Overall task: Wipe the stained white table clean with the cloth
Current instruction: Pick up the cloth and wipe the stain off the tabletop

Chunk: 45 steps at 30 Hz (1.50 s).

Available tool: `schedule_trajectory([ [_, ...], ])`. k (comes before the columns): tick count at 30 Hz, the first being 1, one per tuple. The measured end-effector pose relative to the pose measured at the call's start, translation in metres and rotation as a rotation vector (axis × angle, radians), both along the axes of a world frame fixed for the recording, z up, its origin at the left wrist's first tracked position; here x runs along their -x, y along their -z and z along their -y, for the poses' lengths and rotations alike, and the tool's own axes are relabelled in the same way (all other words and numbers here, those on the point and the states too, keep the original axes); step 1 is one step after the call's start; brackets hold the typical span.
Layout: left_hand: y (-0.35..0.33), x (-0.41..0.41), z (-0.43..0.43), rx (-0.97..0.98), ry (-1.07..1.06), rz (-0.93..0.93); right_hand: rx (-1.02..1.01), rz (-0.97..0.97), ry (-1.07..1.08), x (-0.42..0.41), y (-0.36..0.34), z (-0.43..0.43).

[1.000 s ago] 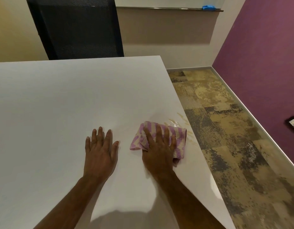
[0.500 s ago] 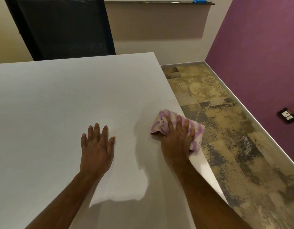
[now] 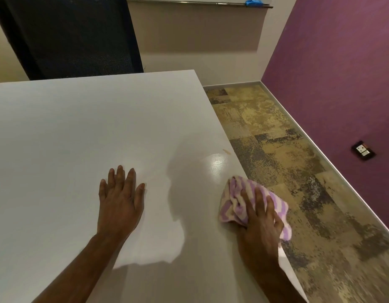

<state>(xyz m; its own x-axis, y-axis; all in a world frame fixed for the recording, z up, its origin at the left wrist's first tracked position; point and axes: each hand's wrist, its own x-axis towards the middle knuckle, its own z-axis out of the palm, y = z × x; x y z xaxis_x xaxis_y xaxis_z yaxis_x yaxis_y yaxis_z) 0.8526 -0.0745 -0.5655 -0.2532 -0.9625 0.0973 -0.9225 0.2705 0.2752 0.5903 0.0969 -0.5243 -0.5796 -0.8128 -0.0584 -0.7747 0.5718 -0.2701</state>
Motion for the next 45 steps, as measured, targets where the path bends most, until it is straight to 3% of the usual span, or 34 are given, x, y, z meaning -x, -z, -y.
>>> schedule_trajectory([
  [7,0.001,0.000,0.005,-0.029,0.014,-0.048,0.113,-0.114,-0.347,-0.048,0.009,-0.019],
  [14,-0.002,0.001,0.010,-0.052,0.037,-0.100,-0.016,-0.088,-0.479,-0.103,0.014,0.014],
  [19,-0.009,0.006,0.017,-0.073,0.051,-0.208,-0.091,-0.121,-0.455,-0.123,0.008,0.057],
  [26,-0.011,0.015,0.029,-0.126,0.061,-0.273,0.020,-0.117,-0.375,-0.130,0.014,0.111],
  [36,-0.005,0.025,0.039,-0.087,0.128,-0.169,0.183,-0.116,-0.275,-0.103,0.027,0.162],
  [45,-0.004,0.026,0.039,-0.040,0.165,-0.061,0.085,-0.100,-0.235,-0.049,0.028,0.198],
])
